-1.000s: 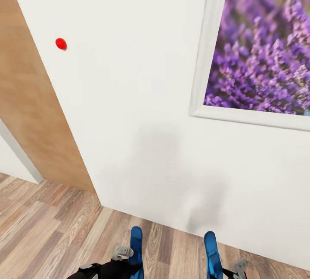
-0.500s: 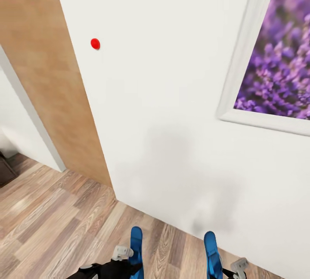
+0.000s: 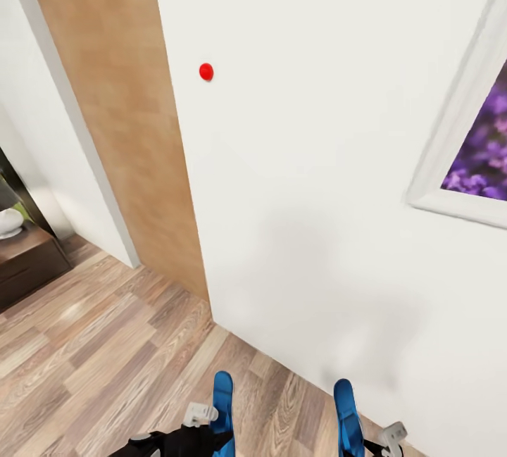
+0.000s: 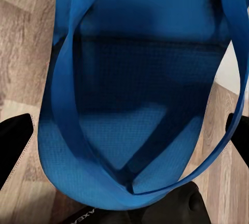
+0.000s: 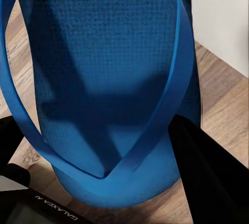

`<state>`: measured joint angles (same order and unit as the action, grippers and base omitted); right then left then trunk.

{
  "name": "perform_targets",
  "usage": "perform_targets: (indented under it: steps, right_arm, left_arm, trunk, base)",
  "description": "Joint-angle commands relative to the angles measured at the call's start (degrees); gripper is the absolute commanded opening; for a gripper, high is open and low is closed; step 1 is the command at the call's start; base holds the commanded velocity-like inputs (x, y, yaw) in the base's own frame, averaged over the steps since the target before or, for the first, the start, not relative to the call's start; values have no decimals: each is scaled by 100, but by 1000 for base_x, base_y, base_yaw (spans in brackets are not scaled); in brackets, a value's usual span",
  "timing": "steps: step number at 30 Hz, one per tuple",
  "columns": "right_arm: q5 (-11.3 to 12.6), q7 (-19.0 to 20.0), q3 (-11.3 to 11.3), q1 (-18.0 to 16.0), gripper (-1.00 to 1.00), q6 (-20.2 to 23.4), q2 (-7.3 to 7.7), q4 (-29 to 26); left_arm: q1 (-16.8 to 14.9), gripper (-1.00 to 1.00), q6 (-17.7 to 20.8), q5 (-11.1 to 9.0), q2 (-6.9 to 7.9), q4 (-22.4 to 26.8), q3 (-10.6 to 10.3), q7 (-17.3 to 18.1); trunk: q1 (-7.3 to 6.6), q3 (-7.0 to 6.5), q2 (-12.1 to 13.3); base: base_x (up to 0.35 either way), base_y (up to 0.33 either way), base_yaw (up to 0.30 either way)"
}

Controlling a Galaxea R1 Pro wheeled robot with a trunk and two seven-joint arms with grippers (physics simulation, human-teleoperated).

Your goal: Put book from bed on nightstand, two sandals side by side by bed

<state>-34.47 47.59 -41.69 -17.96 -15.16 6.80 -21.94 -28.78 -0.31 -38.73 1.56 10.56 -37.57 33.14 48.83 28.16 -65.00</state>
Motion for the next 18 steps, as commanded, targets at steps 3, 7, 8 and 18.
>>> perform_targets:
  steps: [3, 7, 8, 18]
  right_arm:
    - [-51, 31, -50, -6, -100, -30, -3, -3]
    - [-51, 31, -50, -6, -100, -30, -3, -3]
    - [-51, 31, -50, -6, -100, -30, -3, -3]
    - [-51, 31, -50, -5, -100, -31, -3, -3]
  left_arm:
    - [-7, -100, -4, -47, 2, -1, -44, 8]
    - [-5, -100, -4, -47, 2, -1, -42, 8]
    - [-5, -100, -4, -47, 2, -1, -43, 8]
    - [-5, -100, -4, -47, 2, -1, -41, 7]
  trunk:
    - [2, 5, -3]
    - [2, 5, -3]
    - [2, 5, -3]
    - [2, 5, -3]
  base:
    - [151, 0, 286]
    - [48, 0, 286]
    - [13, 0, 286]
    - [2, 0, 286]
